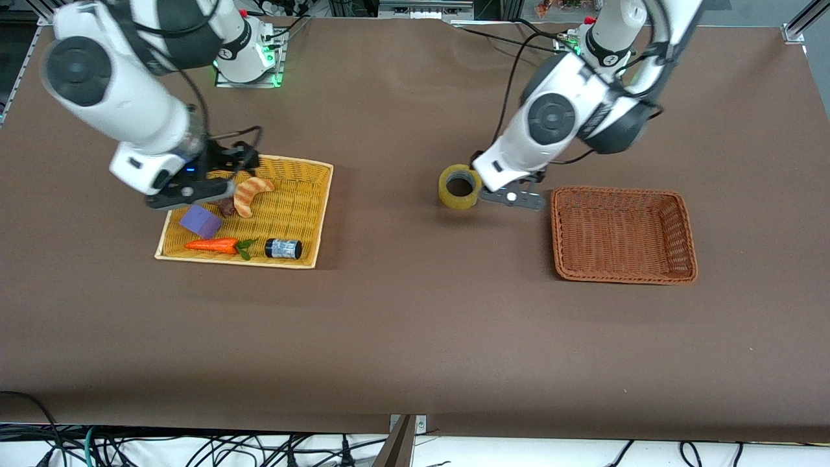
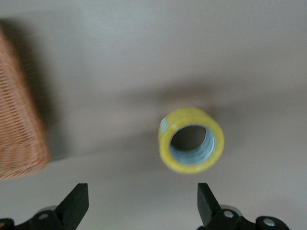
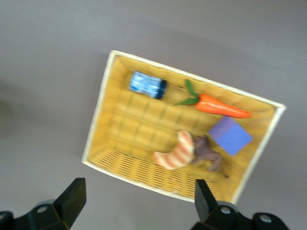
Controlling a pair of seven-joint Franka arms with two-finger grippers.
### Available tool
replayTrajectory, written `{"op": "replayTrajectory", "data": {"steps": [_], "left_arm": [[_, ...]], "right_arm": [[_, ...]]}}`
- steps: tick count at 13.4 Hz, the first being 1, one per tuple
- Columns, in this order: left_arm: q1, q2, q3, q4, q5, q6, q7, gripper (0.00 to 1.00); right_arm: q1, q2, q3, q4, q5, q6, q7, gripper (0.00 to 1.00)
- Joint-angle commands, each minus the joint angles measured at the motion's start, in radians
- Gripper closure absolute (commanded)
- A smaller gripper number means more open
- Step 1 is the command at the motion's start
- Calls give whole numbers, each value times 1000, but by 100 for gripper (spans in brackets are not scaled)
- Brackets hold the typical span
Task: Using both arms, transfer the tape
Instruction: 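Release the tape with the right gripper while the left gripper reaches it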
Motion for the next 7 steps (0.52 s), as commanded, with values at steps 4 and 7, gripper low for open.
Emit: {"op": "replayTrajectory", "data": {"steps": [4, 7], "left_arm": [[-39, 132, 1, -173, 54, 393, -103, 0], [-62, 180, 4, -179, 96, 441, -137, 9]], "right_arm": [[-5, -59, -119, -37, 14, -10, -157, 0], [-6, -64, -125, -25, -3, -9, -158, 0]]}}
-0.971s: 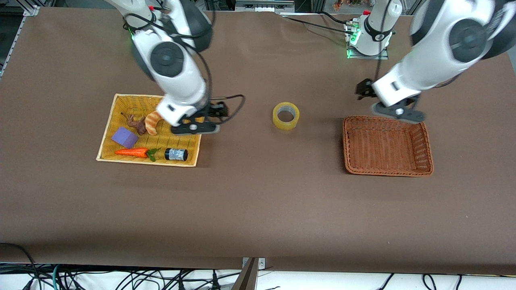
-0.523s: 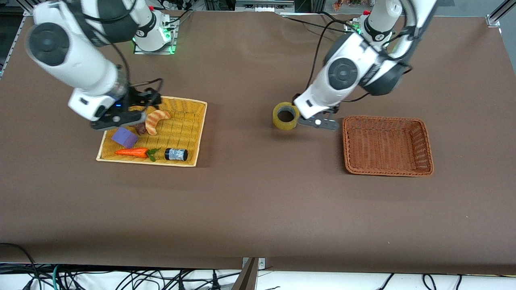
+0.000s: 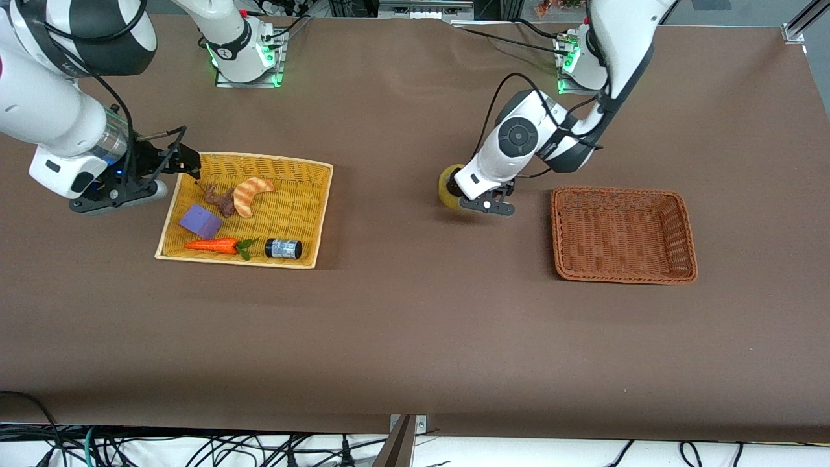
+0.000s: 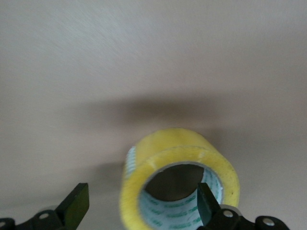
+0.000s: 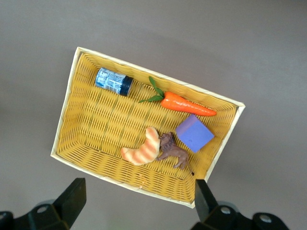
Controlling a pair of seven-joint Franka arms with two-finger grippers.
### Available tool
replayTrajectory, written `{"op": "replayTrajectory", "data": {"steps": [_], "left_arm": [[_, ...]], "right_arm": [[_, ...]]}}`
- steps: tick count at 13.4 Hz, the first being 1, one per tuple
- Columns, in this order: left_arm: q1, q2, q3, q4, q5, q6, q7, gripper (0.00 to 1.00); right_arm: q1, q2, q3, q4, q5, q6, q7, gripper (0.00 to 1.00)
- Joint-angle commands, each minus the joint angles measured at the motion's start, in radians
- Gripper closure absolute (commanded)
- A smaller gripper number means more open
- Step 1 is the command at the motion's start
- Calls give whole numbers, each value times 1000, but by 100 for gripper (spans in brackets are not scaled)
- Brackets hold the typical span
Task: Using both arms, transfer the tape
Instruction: 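Grasp the tape roll with the left gripper and lift it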
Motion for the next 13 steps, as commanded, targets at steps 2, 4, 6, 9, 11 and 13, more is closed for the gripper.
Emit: {"op": "replayTrajectory", "data": {"steps": [2, 4, 6, 9, 11, 13], "left_arm": [[-8, 38, 2, -1, 157, 19, -45, 38], [6, 44, 1, 8, 163, -1, -36, 85], [15, 20, -2, 34, 162, -65, -38, 100], [20, -44, -2, 147, 163, -374, -38, 100], [75, -91, 7, 272, 165, -651, -13, 100], [182, -86, 7, 401, 165, -844, 135, 100]], "right_arm": [[-1, -36, -7, -14, -9, 7, -17, 0], [-3, -38, -7, -5, -12, 8, -17, 0], [-3, -38, -9, 10, -21, 4, -17, 0], [-3, -38, -19, 12, -21, 4, -20, 0], [-3, -38, -21, 12, -23, 2, -21, 0], [-4, -41, -24, 12, -25, -1, -21, 0]]}}
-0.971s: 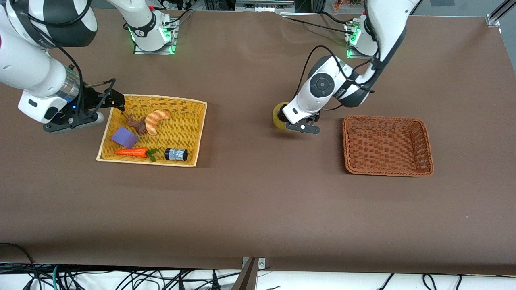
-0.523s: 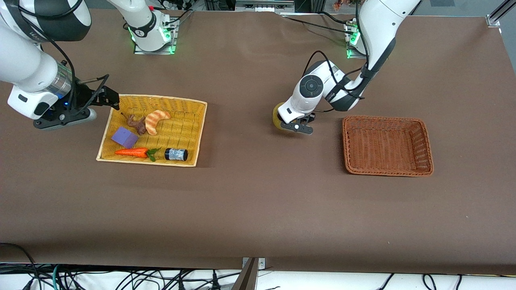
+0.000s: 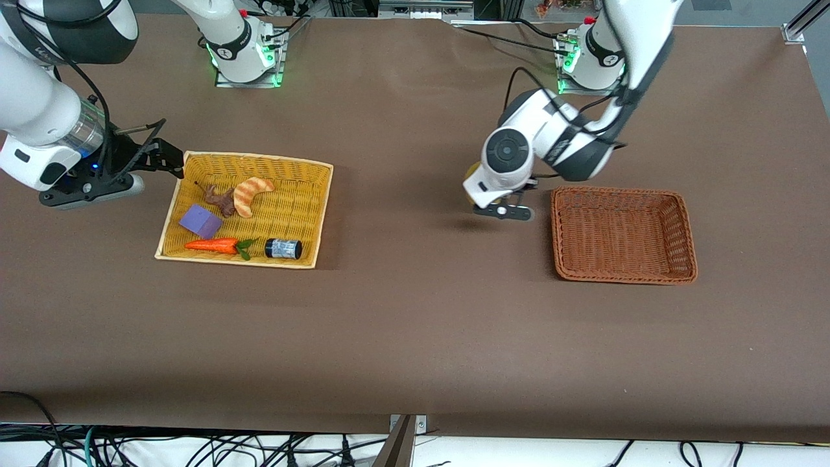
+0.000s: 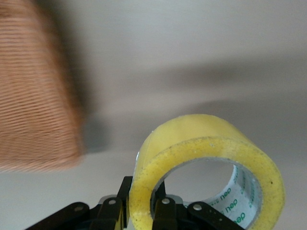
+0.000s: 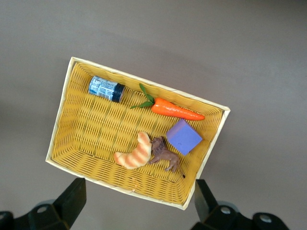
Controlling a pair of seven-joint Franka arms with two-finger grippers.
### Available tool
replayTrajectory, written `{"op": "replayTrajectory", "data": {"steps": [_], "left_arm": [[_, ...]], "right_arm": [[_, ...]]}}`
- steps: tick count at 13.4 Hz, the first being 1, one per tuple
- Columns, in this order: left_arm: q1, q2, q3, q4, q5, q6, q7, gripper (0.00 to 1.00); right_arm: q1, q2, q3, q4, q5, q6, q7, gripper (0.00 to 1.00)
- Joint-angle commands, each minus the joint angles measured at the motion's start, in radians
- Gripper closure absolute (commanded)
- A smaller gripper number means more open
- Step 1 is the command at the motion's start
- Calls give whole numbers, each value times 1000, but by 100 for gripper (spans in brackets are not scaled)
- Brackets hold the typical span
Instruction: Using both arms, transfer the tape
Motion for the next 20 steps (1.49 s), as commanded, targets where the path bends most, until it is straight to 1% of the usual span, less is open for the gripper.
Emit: {"op": "replayTrajectory", "data": {"steps": [1, 3, 5, 6, 9, 10, 11, 12, 13, 14, 15, 16, 17, 18, 20], "left_arm": [[172, -10, 0, 120, 24, -167, 221, 100], [330, 3, -6, 120, 103, -143, 486, 100], [438, 40, -4, 88, 127, -28, 679, 100], [472, 66, -4, 61, 127, 23, 748, 100], [491, 76, -1, -54, 130, 168, 764, 100], [491, 74, -1, -97, 151, 225, 761, 90], [495, 69, -1, -131, 165, 268, 755, 61], [497, 68, -3, -130, 165, 272, 746, 14], [497, 48, -6, -122, 165, 256, 756, 0], [495, 7, -12, -116, 162, 235, 761, 0], [495, -36, -32, -86, 150, 201, 761, 0], [495, -76, -74, -46, 138, 133, 758, 0], [494, -125, -125, 29, 128, 26, 749, 0], [495, -154, -157, 110, 121, -79, 747, 0], [497, -168, -153, 320, 69, -252, 747, 0]], "right_arm": [[-4, -24, -5, -5, -16, -8, -16, 0], [-4, -22, -5, -5, -16, -7, -14, 0], [-4, -24, -5, -5, -16, -7, -14, 0], [-4, -22, -3, -5, -16, -7, -14, 0], [-4, -22, -3, -5, -16, -7, -13, 0], [-4, -22, -3, -5, -16, -7, -13, 0], [-4, -22, -3, -5, -16, -7, -13, 0], [-4, -22, -3, -5, -16, -7, -13, 0], [-4, -22, -3, -5, -16, -5, -13, 0], [-4, -22, -3, -5, -16, -5, -11, 0], [-4, -22, -3, -5, -16, -5, -10, 0], [-4, -22, -3, -5, -16, -7, -8, 0], [-4, -22, -3, -5, -13, -4, -7, 0], [-4, -22, -3, -4, -13, -2, -7, 0], [-4, -24, -3, -4, -15, -2, -10, 0]]}}
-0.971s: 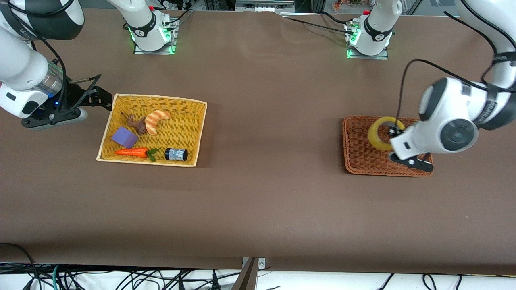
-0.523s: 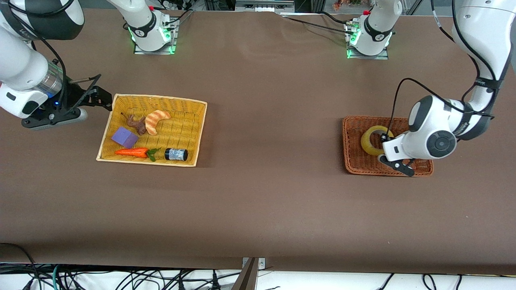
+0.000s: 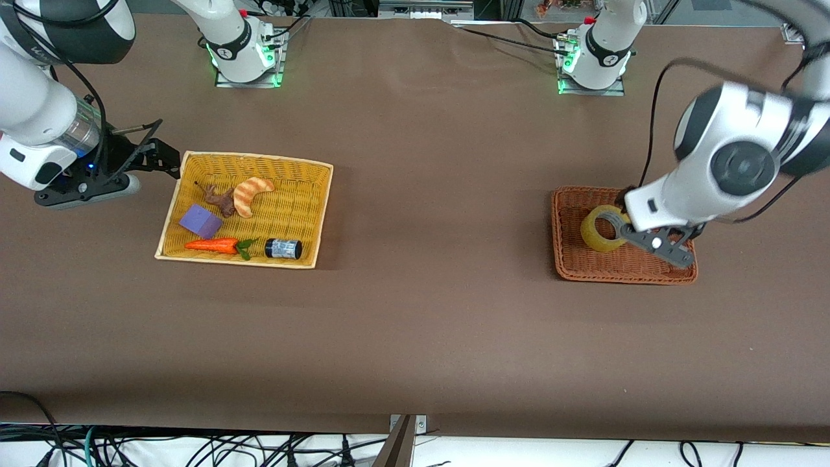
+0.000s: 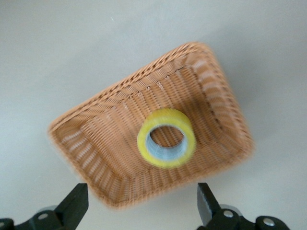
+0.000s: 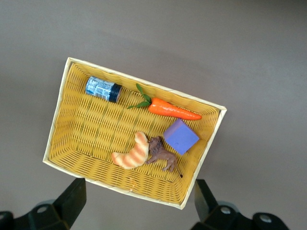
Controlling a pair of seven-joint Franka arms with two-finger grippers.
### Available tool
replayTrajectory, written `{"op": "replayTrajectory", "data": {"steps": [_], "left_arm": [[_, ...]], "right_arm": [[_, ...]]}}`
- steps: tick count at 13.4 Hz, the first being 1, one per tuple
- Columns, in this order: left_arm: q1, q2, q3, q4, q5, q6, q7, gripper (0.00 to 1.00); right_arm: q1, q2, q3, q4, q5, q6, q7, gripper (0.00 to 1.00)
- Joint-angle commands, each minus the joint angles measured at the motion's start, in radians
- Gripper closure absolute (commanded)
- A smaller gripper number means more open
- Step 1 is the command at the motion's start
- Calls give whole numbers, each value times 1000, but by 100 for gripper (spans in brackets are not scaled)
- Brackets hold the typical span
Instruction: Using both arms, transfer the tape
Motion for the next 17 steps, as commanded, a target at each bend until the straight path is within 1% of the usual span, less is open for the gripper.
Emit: {"op": "replayTrajectory", "data": {"steps": [1, 2, 3, 4, 5, 6, 8, 9, 10, 11, 13, 17], "left_arm": [[20, -13, 7, 235, -64, -185, 12, 0], [55, -26, 11, 270, -103, -196, 12, 0], [81, -74, 27, 262, -162, -194, -5, 0], [84, -82, 66, 256, -199, -193, -57, 0], [58, -99, 137, 238, -235, -182, -124, 0], [-7, -142, 204, 183, -267, -155, -149, 0], [-183, -222, 376, 44, -272, -20, -166, 0], [-250, -239, 443, -3, -298, 24, -166, 0], [-305, -248, 508, -23, -319, 36, -166, 0], [-353, -250, 537, -28, -309, 36, -168, 0], [-358, -276, 542, -57, -307, 34, -166, 0], [-352, -267, 538, -43, -307, 19, -154, 0]], "right_arm": [[-4, -22, 2, -5, -9, -4, -11, 0], [-4, -22, 2, -5, -9, -7, -13, 0], [-4, -22, 2, -6, -9, -7, -14, 0], [-4, -22, 2, -6, -9, -7, -14, 0], [-4, -22, 2, -6, -9, -7, -14, 0], [-4, -22, 2, -6, -9, -7, -14, 0], [-4, -22, 2, -6, -9, -7, -14, 0], [-4, -22, 2, -6, -9, -7, -14, 0], [-4, -22, 2, -6, -10, -7, -14, 0], [-4, -22, 2, -6, -10, -7, -14, 0], [-4, -22, 2, -6, -9, -8, -14, 0], [-4, -22, 2, -6, -10, -7, -14, 0]]}}
